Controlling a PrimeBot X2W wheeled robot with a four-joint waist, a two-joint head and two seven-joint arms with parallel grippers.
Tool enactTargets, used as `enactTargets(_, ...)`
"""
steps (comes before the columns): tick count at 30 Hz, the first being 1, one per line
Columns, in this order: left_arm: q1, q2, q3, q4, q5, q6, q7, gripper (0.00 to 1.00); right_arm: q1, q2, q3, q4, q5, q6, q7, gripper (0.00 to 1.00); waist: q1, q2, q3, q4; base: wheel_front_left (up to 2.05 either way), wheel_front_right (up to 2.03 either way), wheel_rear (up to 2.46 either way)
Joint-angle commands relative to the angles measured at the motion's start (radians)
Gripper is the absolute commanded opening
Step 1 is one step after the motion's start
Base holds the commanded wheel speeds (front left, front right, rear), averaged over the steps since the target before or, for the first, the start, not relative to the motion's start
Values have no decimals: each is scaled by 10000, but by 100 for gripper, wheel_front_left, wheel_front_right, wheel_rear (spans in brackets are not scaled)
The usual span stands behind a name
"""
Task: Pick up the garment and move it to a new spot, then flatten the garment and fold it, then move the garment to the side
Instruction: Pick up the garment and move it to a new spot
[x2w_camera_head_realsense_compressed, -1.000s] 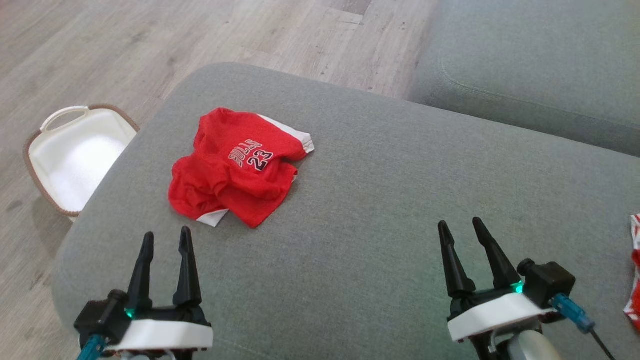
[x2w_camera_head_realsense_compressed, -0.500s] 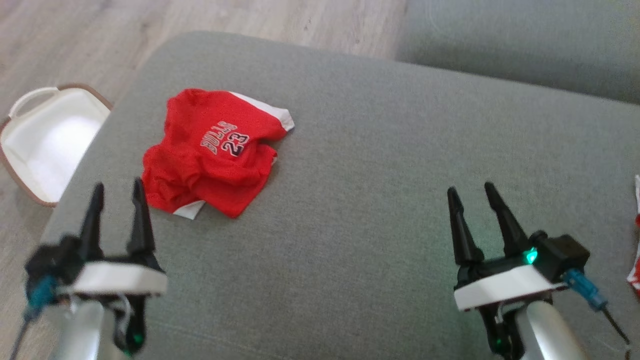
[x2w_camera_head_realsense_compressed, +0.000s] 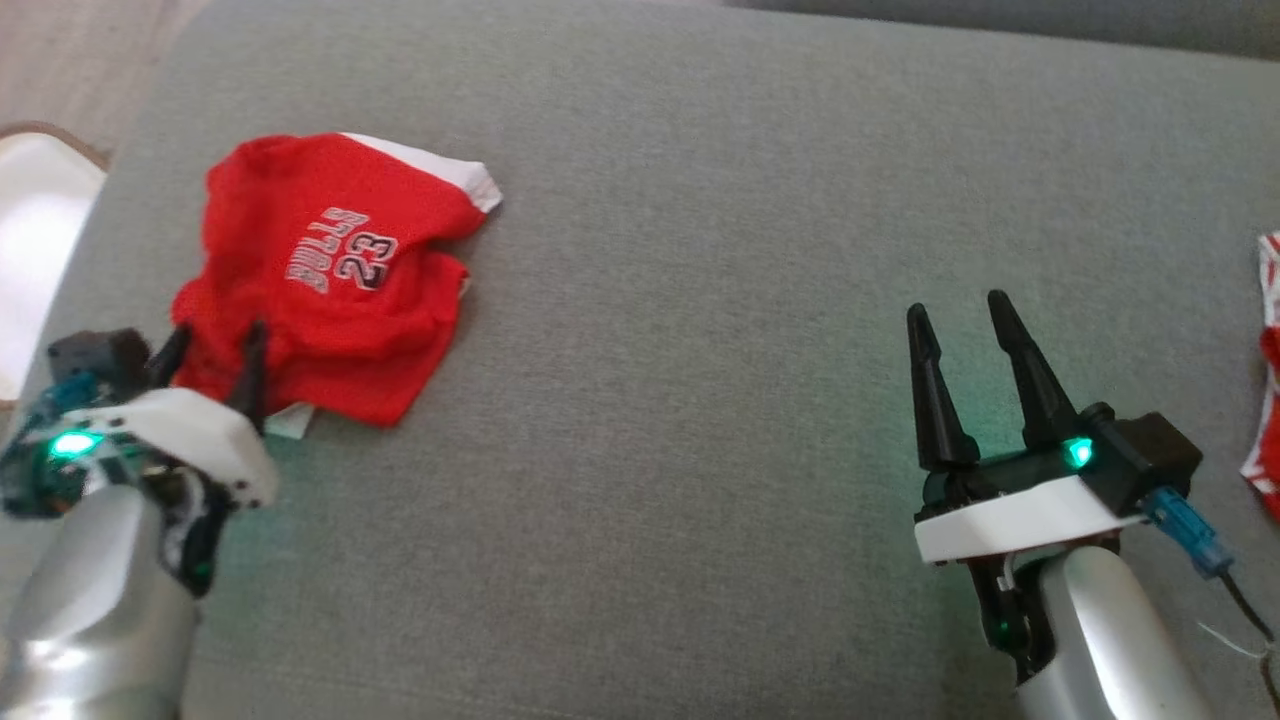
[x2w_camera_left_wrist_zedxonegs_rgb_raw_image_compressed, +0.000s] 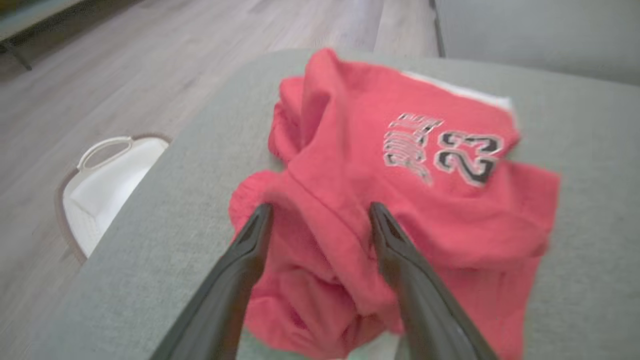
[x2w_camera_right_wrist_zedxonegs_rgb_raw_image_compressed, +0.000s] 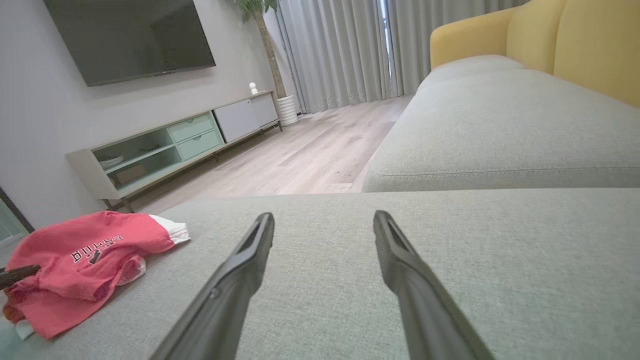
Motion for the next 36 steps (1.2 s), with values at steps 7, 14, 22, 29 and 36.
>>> enactTargets(7, -1102, 808, -439, 1935, -510, 18, 1163, 100, -497, -22, 222, -442, -118, -7, -107, 100, -3, 0, 530, -661, 0, 0, 0)
enactTargets(14, -1217, 999, -1227, 2233, -1307, 18, 1594, 0, -568, -22, 116, -583, -40, -7, -107, 100, -3, 0, 610, -878, 0, 0, 0)
enactTargets(22, -1698, 959, -1686, 1463, -1783, 18, -66, 0, -547, -22, 105, -535, 38, -7, -107, 100, -3, 0, 255, -924, 0, 0, 0)
enactTargets(29, -1951, 667, -1810, -44, -2127, 18, -1736, 0, -381, -22, 91, -442, 294, -7, -107, 100, -3, 0, -427, -1092, 0, 0, 0)
enactTargets(36, -1273, 205, -1950, -2286, -2214, 636, -1643, 0, -123, -22, 142, -449, 745, -7, -107, 100, -3, 0, -1037, -1601, 0, 0, 0)
